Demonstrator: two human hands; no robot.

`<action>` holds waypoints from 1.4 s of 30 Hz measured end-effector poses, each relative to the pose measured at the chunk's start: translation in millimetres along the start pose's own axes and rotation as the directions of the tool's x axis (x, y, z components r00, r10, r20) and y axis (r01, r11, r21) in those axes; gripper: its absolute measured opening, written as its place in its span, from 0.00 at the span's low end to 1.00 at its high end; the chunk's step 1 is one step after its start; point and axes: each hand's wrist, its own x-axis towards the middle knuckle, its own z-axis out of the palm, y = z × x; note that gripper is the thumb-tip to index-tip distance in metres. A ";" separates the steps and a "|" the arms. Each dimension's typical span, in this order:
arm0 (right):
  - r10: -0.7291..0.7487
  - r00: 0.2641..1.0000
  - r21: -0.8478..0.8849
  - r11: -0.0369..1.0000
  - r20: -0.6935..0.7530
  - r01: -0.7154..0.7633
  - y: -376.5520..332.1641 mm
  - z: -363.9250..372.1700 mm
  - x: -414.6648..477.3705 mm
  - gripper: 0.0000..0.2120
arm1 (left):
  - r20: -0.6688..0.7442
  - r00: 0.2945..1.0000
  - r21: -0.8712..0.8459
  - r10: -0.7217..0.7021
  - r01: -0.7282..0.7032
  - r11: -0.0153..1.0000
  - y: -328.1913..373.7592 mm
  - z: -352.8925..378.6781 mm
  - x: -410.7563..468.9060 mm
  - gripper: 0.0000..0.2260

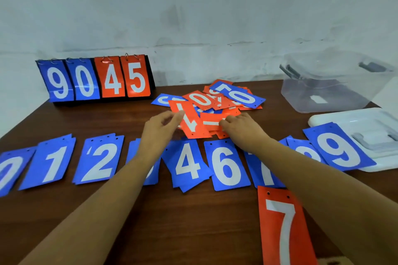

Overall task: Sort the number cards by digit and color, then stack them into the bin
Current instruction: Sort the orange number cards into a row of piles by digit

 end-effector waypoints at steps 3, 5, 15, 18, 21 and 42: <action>-0.003 1.000 -0.076 0.997 -0.029 0.001 -1.8 -11.5 -3.4 0.16 | -0.060 0.987 -0.125 -0.152 0.144 0.982 -10.3 -6.5 -6.7 0.05; 0.054 0.991 -0.066 0.996 -0.124 -0.062 -1.4 -15.1 -6.6 0.15 | -0.103 0.973 -0.167 -0.207 0.188 0.968 -10.1 -10.1 -10.5 0.13; 0.523 0.727 0.670 0.733 -0.444 -0.118 -24.7 -71.5 -49.4 0.08 | -0.063 0.935 -0.444 -0.350 0.288 0.849 3.8 -24.7 -38.9 0.06; 0.573 0.758 0.866 0.499 -0.313 -0.020 -45.8 -82.9 -69.5 0.10 | -0.055 0.919 -0.580 -0.390 0.288 0.762 12.8 -30.1 -54.4 0.02; 0.668 0.739 0.996 0.041 -0.084 0.075 -72.5 -89.6 -81.3 0.09 | 0.021 0.927 -0.731 -0.375 0.271 0.627 23.9 -32.2 -72.4 0.03; 0.460 0.885 0.996 0.084 -0.077 0.042 -117.9 -101.1 -97.2 0.20 | 0.225 0.960 -0.381 -0.168 0.245 0.891 30.5 -82.1 -138.7 0.07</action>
